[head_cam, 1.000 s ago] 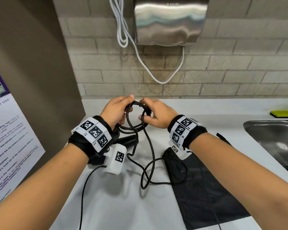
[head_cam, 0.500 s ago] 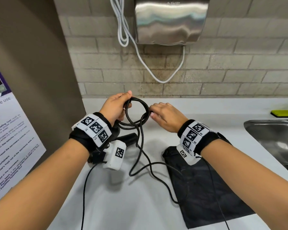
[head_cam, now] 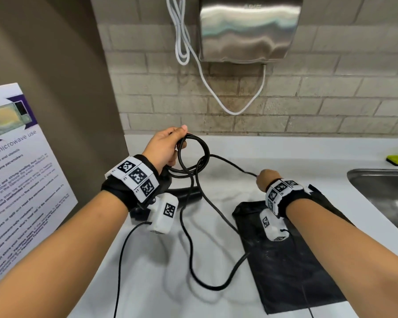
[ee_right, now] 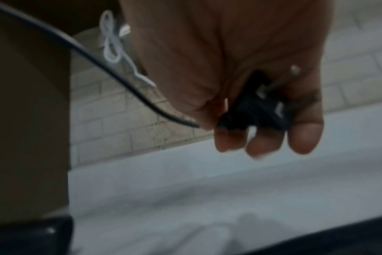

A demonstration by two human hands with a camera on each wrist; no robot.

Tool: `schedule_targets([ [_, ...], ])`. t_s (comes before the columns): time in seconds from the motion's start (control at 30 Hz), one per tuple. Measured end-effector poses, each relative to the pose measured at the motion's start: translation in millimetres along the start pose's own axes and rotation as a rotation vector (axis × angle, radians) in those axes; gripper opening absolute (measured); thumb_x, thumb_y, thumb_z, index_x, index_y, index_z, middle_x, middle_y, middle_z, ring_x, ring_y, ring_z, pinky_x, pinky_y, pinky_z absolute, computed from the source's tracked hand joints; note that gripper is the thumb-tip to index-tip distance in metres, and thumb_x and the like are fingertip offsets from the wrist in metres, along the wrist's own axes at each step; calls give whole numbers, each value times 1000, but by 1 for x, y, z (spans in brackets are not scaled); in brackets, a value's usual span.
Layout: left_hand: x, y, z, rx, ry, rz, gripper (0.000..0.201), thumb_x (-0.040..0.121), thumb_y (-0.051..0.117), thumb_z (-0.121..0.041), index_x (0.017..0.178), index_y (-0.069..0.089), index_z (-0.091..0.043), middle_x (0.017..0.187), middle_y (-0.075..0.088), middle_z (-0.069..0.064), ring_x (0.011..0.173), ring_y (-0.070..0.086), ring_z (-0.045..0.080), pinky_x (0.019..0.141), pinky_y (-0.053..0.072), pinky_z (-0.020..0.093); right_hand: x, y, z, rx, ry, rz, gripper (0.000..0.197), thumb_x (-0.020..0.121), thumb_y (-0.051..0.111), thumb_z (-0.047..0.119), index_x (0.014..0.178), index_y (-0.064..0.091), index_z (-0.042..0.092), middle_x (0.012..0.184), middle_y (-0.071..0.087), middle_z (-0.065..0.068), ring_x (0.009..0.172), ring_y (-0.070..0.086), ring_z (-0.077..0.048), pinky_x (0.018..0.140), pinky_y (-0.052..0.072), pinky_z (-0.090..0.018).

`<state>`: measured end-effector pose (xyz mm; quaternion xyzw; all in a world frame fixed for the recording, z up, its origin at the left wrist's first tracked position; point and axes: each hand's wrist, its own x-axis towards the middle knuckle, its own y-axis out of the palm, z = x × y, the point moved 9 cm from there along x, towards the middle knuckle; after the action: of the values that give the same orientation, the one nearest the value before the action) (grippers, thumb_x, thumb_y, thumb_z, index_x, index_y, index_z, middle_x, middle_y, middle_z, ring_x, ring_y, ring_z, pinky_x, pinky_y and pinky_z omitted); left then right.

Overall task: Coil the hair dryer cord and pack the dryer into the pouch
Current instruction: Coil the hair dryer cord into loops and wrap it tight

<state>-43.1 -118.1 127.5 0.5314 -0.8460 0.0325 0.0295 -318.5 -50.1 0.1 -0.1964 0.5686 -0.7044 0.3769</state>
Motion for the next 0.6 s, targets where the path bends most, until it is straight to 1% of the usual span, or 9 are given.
schedule_targets([
  [0.1, 1, -1, 0, -7, -3, -1, 24, 96, 45, -29, 78, 49, -15, 65, 46, 3, 25, 21, 1, 35, 15, 9, -4, 0, 31, 108, -150, -8, 30, 94, 39, 11, 119, 55, 5, 123, 57, -18, 111, 55, -32, 90, 44, -32],
  [0.17, 2, 1, 0, -11, -3, 3, 24, 97, 45, -29, 77, 49, -16, 65, 46, 3, 25, 21, 1, 35, 15, 10, -18, -17, 62, 319, -312, -98, 32, 91, 40, 6, 117, 56, 13, 116, 60, -16, 96, 58, -27, 79, 45, -25],
  [0.2, 2, 1, 1, -9, -3, 2, 24, 97, 45, -29, 77, 49, -16, 65, 46, 3, 25, 21, 1, 35, 15, 10, -30, -23, 81, 411, -417, -78, 38, 89, 38, 0, 118, 56, 15, 113, 60, -12, 86, 58, -21, 72, 44, -21],
  [0.3, 3, 0, 0, -8, -4, -11, 23, 96, 45, -30, 78, 50, -16, 66, 46, 3, 26, 21, 1, 35, 15, 10, -65, -20, 133, 619, -661, 215, 55, 82, 33, -17, 119, 54, 19, 106, 60, -3, 57, 53, 0, 46, 38, -14],
  [0.37, 3, -1, 0, -9, -5, -19, 23, 96, 45, -31, 79, 50, -15, 66, 47, 2, 26, 22, 1, 36, 15, 11, -77, -14, 149, 639, -721, 332, 39, 90, 38, -8, 109, 56, 21, 96, 61, -1, 47, 51, -1, 42, 36, -18],
  [0.43, 2, 0, 0, -10, -11, -12, 23, 96, 46, -30, 80, 51, -15, 66, 47, 2, 26, 22, 1, 36, 15, 10, -76, -22, 153, 626, -736, 228, 22, 95, 43, 4, 98, 60, 18, 81, 57, -1, 42, 48, 2, 43, 36, -16],
  [0.5, 0, 2, 0, 9, -12, 7, 22, 96, 46, -28, 80, 50, -15, 65, 46, 3, 26, 21, 1, 35, 14, 9, -70, -41, 151, 597, -722, 35, 20, 94, 44, 6, 92, 63, 11, 71, 54, -1, 43, 46, 5, 47, 34, -8],
  [0.53, 0, 2, -1, 24, -12, 13, 21, 96, 45, -28, 80, 50, -15, 65, 46, 3, 25, 20, 1, 35, 14, 9, -66, -52, 147, 590, -697, -52, 20, 94, 44, 6, 91, 63, 9, 67, 51, 2, 46, 45, 4, 50, 34, -8],
  [0.6, 0, 1, -1, 45, -9, 21, 21, 96, 45, -27, 80, 50, -15, 64, 46, 2, 25, 19, 1, 34, 14, 9, -52, -70, 133, 616, -597, -181, 21, 94, 44, 8, 91, 64, 7, 63, 48, 7, 57, 46, -3, 62, 37, -19],
])
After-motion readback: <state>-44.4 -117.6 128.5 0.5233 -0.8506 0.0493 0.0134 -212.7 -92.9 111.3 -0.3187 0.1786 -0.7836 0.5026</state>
